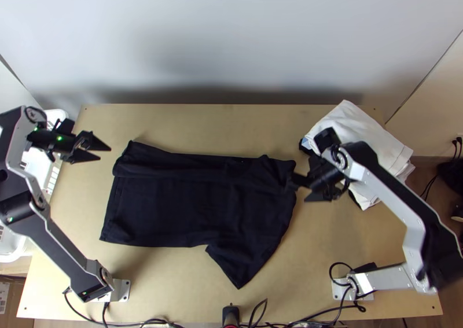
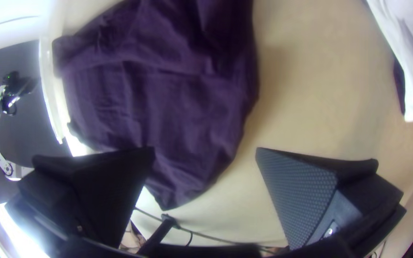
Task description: Fold the t-shirt
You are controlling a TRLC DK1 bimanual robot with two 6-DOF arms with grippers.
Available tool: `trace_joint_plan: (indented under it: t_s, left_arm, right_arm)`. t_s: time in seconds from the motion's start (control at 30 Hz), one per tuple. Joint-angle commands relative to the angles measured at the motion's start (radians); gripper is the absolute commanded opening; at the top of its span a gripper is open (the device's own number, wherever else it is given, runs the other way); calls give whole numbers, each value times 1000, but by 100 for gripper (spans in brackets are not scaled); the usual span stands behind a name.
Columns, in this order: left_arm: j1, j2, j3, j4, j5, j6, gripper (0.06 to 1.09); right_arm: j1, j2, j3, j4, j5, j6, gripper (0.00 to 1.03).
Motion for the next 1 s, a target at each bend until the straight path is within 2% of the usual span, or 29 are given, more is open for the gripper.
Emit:
trace_joint_plan:
  t_s: [0.0,0.07,0.2,0.47,0.7,0.8,0.87,0.93,0.97]
  left_arm:
    - [59,-186,-264,-3,-13,131,103]
    - [74,-209,-328,-1,-13,146,103]
    - [93,-240,-416,7,-13,146,103]
    - [100,-284,-495,14,-12,134,103]
    - [114,-314,-503,16,-13,128,103]
    - [125,-314,-501,16,-13,128,103]
    - [134,-314,-503,14,-13,125,103]
    - [155,-317,-509,14,-13,120,103]
    - [174,-318,-520,14,-13,120,103]
  right_arm:
    - [244,-172,-109,-119,-6,180,98]
    - [334,-181,-189,-67,-6,248,98]
    - [417,-184,-319,84,-9,309,98]
    - [435,-112,-441,444,-17,286,98]
    - [434,-50,-488,527,-29,272,95]
    - [437,-61,-493,541,-28,252,76]
    - [440,-87,-499,578,-2,242,45]
    - [443,-132,-516,631,66,229,1]
    - [445,-153,-528,647,77,220,3]
